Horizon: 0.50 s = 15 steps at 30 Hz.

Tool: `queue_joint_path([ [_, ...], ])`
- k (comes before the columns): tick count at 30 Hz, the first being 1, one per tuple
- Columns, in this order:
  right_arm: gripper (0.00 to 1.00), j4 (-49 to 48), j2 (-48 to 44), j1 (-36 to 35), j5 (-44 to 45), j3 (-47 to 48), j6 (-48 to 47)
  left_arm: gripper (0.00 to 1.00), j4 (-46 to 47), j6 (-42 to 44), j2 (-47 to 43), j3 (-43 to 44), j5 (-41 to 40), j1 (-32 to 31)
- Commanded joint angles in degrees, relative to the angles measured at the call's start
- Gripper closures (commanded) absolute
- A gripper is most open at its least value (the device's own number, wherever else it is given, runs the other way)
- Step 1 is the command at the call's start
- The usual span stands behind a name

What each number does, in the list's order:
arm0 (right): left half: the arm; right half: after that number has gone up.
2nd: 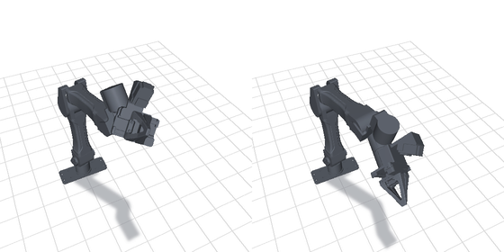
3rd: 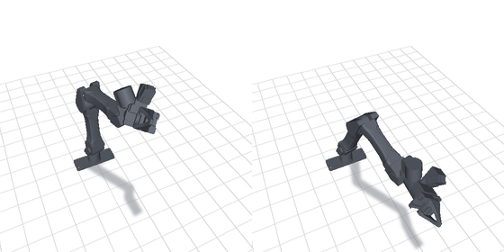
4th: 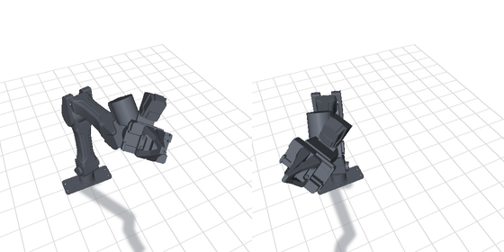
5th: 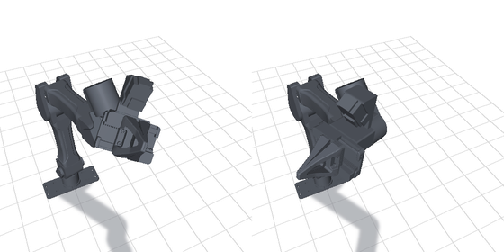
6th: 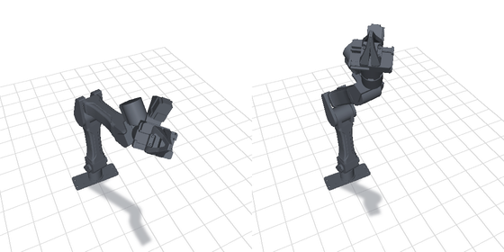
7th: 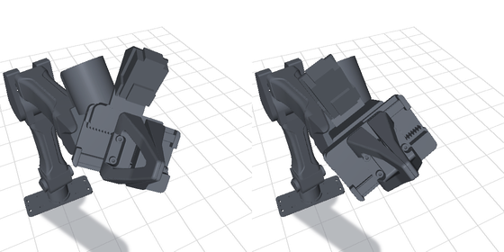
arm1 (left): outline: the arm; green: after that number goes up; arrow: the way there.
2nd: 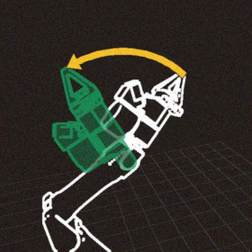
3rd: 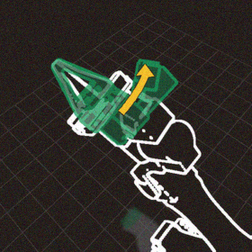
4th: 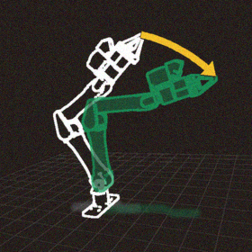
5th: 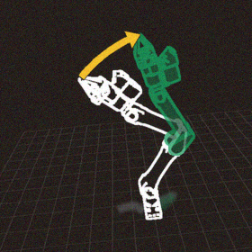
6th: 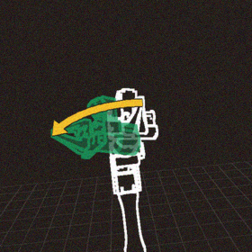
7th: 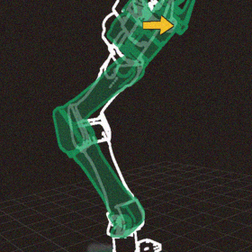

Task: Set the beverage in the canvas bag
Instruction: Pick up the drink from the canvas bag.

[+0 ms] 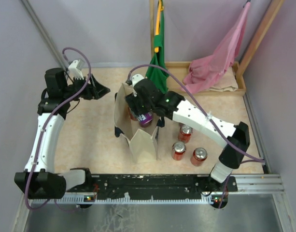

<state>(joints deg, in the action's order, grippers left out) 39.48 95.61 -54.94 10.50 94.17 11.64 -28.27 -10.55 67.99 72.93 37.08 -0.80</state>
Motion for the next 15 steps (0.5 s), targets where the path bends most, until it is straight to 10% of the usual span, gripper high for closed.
queue_joint_path([
  [1,1.0,-8.59,-7.13,0.51,2.24,3.47,1.1,0.25,1.56,-1.65,0.25,0.07,2.04,0.3],
  [15,1.0,7.9,-16.78,17.42,19.28,5.06,7.36,0.26,1.1,-0.51,1.11,0.73,3.55,0.28],
])
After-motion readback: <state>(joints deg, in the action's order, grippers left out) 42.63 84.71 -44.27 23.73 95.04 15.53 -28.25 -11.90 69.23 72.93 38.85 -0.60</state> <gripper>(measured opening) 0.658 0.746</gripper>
